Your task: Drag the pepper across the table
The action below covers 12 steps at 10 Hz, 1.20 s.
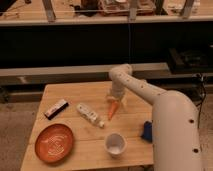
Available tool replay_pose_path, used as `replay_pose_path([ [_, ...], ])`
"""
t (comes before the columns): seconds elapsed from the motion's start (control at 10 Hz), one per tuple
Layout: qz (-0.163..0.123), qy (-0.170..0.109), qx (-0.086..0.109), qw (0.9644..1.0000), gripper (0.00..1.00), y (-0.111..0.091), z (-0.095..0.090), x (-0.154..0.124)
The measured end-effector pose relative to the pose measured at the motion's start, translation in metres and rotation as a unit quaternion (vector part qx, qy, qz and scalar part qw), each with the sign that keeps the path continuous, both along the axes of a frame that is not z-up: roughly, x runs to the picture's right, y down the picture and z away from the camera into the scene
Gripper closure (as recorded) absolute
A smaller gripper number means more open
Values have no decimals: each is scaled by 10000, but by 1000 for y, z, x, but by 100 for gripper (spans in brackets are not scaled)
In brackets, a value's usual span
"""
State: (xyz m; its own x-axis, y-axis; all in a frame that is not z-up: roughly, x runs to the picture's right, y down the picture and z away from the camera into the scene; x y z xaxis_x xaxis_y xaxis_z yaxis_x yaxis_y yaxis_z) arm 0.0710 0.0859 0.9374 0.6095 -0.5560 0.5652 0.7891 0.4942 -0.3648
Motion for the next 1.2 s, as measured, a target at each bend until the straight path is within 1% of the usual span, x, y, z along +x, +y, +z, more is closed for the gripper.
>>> replay_pose_path([
  [0.1,-165,-56,8,9998,21,3,-3,-5],
  [0.2,-262,-87,33,9996,25,5,-6,-9],
  [0.3,-347,-121,75,9993,32,6,-8,-13],
  [0.4,-437,-129,131,9989,44,7,-11,-17],
  [0.5,-460,-121,156,9987,54,8,-12,-19],
  [0.6,-470,-94,185,9987,64,8,-13,-19],
  [0.7,-465,-70,196,9987,72,9,-13,-19],
  [0.8,-452,-32,217,9987,84,9,-13,-19],
  [0.9,-421,18,232,9988,94,9,-14,-18],
  [1.0,-424,31,243,9988,98,9,-13,-17],
  [1.2,-389,28,247,9989,100,10,-12,-16],
])
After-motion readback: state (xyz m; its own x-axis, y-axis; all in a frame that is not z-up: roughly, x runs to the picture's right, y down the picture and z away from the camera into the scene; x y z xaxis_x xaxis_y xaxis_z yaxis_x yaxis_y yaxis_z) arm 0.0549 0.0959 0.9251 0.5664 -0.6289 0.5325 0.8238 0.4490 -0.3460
